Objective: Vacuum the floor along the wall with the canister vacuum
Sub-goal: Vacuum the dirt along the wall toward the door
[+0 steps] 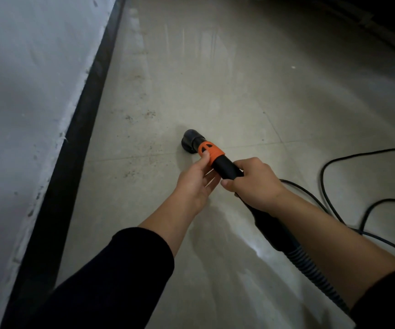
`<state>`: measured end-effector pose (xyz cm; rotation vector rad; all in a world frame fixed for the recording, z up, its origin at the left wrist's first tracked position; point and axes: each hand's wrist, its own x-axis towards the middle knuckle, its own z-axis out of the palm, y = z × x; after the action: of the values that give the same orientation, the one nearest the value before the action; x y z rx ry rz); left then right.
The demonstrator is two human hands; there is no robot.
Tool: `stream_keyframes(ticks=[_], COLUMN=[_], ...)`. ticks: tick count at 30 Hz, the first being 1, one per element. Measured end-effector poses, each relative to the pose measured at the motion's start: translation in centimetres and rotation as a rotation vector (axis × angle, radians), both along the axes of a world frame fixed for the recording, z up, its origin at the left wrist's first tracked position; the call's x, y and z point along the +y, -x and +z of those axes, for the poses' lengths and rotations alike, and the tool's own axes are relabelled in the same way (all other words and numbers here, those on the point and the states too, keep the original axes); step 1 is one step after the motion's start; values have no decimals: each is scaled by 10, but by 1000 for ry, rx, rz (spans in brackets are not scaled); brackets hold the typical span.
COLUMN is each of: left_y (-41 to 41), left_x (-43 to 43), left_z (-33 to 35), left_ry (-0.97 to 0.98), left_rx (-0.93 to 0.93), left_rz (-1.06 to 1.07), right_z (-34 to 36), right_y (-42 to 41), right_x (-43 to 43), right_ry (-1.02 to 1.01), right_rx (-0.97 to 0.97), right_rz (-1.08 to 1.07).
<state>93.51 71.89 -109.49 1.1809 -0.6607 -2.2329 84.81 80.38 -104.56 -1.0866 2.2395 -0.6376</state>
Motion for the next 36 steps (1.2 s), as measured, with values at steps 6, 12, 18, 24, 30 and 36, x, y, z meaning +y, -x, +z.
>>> stream_keyframes(ticks=[6,12,18,24,30,36], left_y=[-6,-17,-25,-38,-48,-59], left_x=[3,20,26,32,33,32], left_z=[-7,-8,-2,0,2,3], left_ry=[-8,-43,-53,-37,-24,3], left_rx=[-2,22,13,6,-18,-50], left_rz=[14,1,17,5,34,61], right_z=[-1,0,4,9,13,16], right_y=[2,2,-1,-7,-12,-19], right_x=[7,27,32,36,37,33], right_ry=[15,11,10,-6,-12,-25], right_rx=[-61,-152,-200,-220,-244,-270], right_rz=[16,55,77,105,130,160])
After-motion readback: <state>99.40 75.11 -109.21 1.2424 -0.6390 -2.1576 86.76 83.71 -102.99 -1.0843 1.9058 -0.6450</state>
